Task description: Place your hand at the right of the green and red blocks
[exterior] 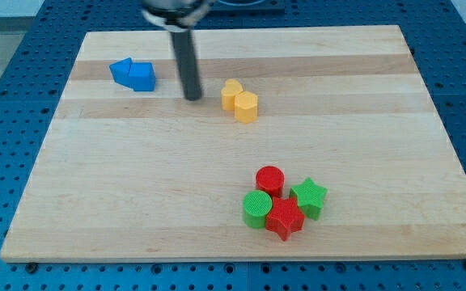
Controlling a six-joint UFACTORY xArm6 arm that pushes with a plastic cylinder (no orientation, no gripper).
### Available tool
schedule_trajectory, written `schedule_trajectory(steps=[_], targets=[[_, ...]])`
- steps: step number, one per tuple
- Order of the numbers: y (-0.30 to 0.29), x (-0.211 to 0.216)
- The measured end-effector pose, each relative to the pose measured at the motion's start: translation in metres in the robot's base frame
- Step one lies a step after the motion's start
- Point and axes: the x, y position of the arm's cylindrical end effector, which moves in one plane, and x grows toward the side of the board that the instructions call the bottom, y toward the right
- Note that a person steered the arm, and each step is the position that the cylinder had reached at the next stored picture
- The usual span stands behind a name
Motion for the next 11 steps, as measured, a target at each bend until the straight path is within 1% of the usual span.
schedule_trajectory(steps=[1,2,3,4,6,7,8,9,10,11], targets=[[0.039,-0.051],[0.104,-0.079],[0.197,-0.065],[0.225,-0.034],[0.254,0.063],[0.259,0.082],[0.265,0.110],[0.284,0.165],[0.272,0.209],[0.236,0.227]])
